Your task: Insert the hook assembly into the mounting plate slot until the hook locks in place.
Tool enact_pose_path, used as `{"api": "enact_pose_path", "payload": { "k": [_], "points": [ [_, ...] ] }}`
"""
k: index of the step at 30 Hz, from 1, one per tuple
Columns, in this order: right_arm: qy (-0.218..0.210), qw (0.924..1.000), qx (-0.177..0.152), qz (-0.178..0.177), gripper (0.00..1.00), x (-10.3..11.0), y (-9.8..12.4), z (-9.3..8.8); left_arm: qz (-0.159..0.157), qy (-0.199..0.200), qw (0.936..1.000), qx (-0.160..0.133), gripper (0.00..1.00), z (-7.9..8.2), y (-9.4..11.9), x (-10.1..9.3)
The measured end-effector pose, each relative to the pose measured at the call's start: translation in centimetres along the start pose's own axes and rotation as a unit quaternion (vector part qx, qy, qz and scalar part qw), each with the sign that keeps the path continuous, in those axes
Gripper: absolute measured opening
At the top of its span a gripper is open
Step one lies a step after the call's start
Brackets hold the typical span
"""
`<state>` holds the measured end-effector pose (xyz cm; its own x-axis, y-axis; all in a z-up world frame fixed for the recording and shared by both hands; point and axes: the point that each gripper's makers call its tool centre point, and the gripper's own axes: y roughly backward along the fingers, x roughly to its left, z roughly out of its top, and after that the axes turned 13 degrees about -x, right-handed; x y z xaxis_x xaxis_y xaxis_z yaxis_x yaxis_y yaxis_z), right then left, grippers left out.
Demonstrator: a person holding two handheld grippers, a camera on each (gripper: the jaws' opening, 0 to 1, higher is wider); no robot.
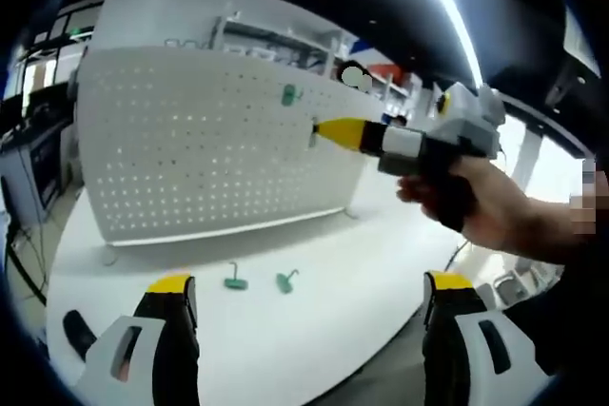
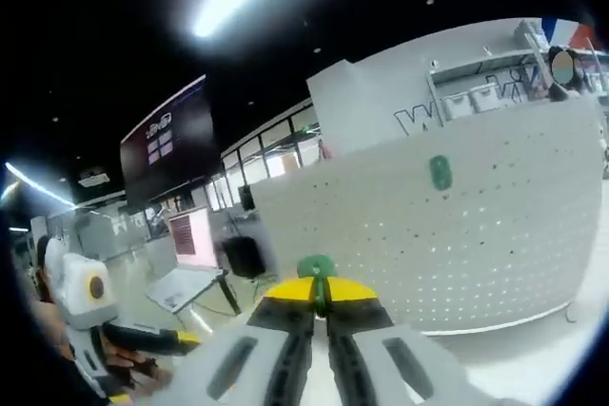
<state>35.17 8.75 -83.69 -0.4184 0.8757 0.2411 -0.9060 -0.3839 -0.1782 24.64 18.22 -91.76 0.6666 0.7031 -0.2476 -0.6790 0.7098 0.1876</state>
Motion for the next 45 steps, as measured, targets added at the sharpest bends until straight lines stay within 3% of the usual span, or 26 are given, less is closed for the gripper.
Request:
{"api": "enact_pose_path", "payload": {
  "k": [8, 24, 45],
  "points": [
    [0.042, 0.9984, -0.017, -0.033, 0.01, -4.1, -2.1, 1.1, 0.009, 0.007, 0.9999, 0.007, 1.0, -0.6, -0.1, 0.6],
    [0.04, 0.9914, -0.048, -0.116, 0.01, -11.6, -4.6, 3.0, 0.016, 0.033, 0.9993, 0.003, 0.99, -1.0, -0.2, 1.7],
    [0.056, 0.9788, -0.09, -0.175, 0.01, -16.1, -6.9, 5.1, 0.018, 0.045, 0.9988, 0.004, 0.98, -1.0, -0.6, 2.3]
  ]
}}
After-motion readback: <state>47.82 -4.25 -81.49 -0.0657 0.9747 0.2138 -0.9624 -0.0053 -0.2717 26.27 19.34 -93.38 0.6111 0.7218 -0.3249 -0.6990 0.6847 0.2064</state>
